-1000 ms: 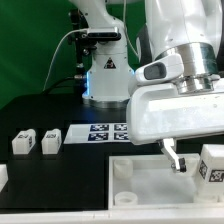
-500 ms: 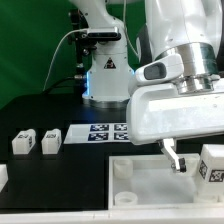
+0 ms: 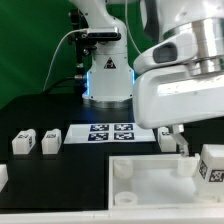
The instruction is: Assemble one leg
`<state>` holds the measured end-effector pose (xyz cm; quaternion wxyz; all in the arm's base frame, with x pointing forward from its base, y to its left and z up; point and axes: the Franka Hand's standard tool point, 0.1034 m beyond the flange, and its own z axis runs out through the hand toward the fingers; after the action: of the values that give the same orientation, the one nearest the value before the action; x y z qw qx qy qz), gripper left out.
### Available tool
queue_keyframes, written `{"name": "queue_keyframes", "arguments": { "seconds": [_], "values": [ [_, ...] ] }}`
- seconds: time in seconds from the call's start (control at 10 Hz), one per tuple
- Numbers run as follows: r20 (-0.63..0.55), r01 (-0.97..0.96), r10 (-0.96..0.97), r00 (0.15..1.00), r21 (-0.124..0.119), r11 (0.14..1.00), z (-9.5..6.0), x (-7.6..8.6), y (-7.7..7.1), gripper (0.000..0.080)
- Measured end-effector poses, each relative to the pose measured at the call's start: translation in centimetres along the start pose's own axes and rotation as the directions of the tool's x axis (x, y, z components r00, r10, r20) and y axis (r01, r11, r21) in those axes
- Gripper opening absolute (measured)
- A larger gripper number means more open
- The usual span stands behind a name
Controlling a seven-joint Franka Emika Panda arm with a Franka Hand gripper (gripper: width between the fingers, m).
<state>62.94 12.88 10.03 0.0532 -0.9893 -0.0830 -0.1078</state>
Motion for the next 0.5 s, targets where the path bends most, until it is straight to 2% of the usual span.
{"name": "queue_keyframes", "arguments": {
  "seconds": [0.2, 0.3, 0.5],
  "values": [
    [0.203, -0.018, 0.012, 0.979, 0.026, 1.0, 0.3, -0.2, 0.4, 0.0649],
    [0.241, -0.009, 0.004, 0.97, 0.023, 1.0, 0.5, 0.5, 0.7, 0.0649],
    [0.249, -0.017, 0.011, 0.968, 0.022, 1.0, 1.2, 0.4, 1.2, 0.0649]
  ]
}}
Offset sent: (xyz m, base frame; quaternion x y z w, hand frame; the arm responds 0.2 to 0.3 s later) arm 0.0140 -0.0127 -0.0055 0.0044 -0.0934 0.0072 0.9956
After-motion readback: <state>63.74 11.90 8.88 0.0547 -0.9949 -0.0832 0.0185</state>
